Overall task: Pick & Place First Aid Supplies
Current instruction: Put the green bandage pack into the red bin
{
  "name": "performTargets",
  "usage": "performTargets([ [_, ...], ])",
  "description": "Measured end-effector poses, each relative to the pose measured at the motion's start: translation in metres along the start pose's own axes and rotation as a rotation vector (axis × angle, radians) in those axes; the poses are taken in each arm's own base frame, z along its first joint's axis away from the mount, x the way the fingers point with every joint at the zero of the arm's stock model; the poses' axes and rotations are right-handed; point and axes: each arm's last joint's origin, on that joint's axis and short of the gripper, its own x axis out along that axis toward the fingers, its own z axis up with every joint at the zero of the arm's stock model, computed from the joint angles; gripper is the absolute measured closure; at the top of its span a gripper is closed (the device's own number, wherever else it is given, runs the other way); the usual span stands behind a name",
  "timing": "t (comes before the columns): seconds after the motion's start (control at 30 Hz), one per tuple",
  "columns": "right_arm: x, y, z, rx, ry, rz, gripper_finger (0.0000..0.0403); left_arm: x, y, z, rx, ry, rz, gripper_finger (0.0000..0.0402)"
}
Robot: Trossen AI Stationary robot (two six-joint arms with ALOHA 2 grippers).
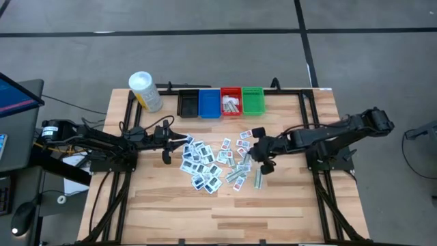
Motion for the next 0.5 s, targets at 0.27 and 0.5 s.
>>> performTargets([
  [0.27, -0.004, -0.024, 0.010, -0.064, -0.018, -0.102, 0.0403, 0.000, 0.000, 0.000, 0.000, 0.002, 0.000, 0.0309],
  [0.5, -0.005, -0.051, 0.013, -0.093, -0.067, -0.199, 0.0403, 0.000, 0.000, -0.001, 0.000, 0.005, 0.001, 0.0309],
])
